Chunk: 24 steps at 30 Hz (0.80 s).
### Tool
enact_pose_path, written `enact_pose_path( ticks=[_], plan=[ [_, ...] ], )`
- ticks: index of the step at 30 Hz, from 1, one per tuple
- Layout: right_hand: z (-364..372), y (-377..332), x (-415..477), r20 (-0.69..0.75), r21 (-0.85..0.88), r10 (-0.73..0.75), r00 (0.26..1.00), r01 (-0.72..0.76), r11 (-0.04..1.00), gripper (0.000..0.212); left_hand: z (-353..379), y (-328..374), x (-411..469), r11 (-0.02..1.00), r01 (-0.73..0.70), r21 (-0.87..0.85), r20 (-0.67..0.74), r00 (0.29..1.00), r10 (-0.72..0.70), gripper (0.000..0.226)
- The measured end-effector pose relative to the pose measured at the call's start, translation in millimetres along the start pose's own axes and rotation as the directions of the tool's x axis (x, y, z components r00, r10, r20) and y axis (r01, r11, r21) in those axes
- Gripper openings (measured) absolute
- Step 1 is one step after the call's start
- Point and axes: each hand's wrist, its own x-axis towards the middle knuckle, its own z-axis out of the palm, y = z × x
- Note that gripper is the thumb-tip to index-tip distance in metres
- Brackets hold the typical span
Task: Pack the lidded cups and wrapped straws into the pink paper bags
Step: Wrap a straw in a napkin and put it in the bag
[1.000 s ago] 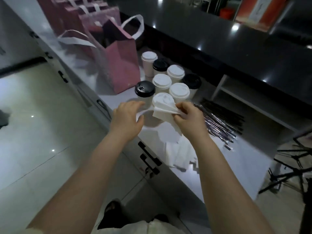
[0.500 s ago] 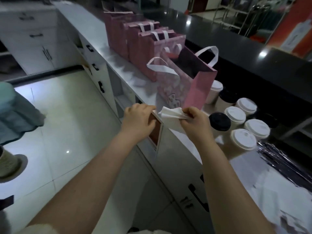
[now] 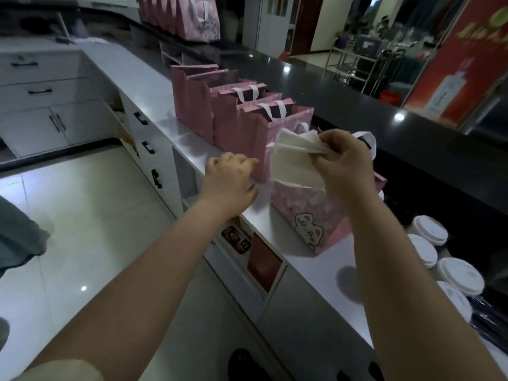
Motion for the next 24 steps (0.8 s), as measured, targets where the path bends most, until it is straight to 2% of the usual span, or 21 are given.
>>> enact_pose_path(
  ticks=[6,9,14,19,24],
  plan=[
    [-3.3,28.1,72.4,-0.122,-0.141,-0.050,0.991,0.033,0.989,0.020,16.9,6.8,105.6,0.996,-0.087,-0.023,-0.001,0.996,0.087,0.046],
    [-4.6,54.2,92.7,-0.149,-0.208,-0.010,0.989,-0.022,0.978,0.020,34.4,12.7,145.6,0.986,-0.132,-0.097,0.014,0.991,0.134,0.040],
    [-6.5,102.8,106.5,-0.164,-0.310,0.134,0.977,-0.180,0.933,0.020,73.3,18.7,201.5,0.942,-0.230,-0.244,0.123,0.956,0.265,0.029],
    [-9.9,136.6,103.2,-0.191,-0.319,0.339,0.921,-0.385,0.866,0.020,110.1,39.0,239.3,0.830,-0.402,-0.386,0.203,0.841,0.502,0.021],
    [-4.4,151.9,102.1,-0.169,-0.437,0.487,0.857,-0.508,0.742,0.023,139.1,41.5,269.3,0.745,-0.522,-0.414,0.303,0.693,0.654,0.041]
  ],
)
